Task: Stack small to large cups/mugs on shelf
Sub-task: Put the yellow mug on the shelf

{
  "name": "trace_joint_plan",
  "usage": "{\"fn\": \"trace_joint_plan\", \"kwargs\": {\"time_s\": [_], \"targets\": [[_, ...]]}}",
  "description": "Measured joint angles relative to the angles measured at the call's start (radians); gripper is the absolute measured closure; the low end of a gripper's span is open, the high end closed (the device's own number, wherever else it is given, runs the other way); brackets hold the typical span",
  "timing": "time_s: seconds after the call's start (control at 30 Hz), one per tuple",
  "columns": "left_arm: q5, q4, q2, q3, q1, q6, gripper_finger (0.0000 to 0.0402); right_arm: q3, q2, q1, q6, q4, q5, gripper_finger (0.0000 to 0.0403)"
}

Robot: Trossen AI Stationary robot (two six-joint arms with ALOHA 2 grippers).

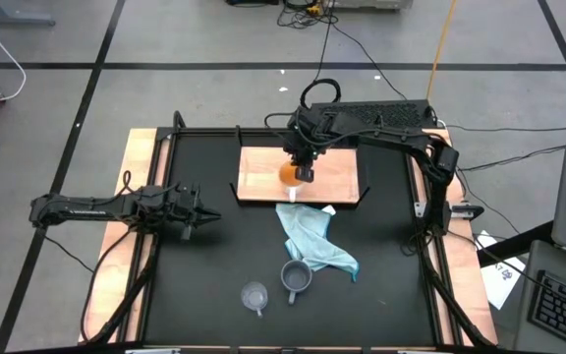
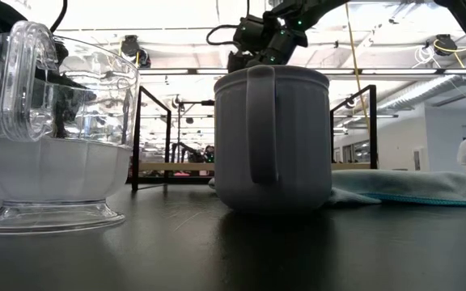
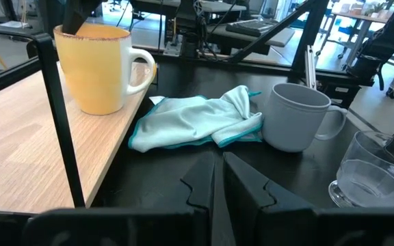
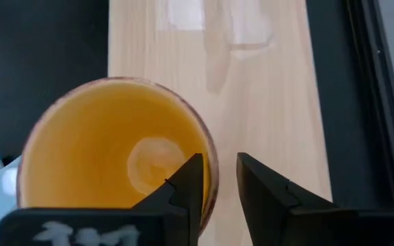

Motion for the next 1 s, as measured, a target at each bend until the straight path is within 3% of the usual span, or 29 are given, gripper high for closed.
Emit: {"fn": "trace_joint_plan", "kwargs": {"time_s": [1.0], "targets": [[0.0, 0.0, 0.0, 0.0, 0.0, -0.005, 0.0369, 0.0, -0.028, -0.012, -0.001, 0.022, -0.032, 0.0295]]}}
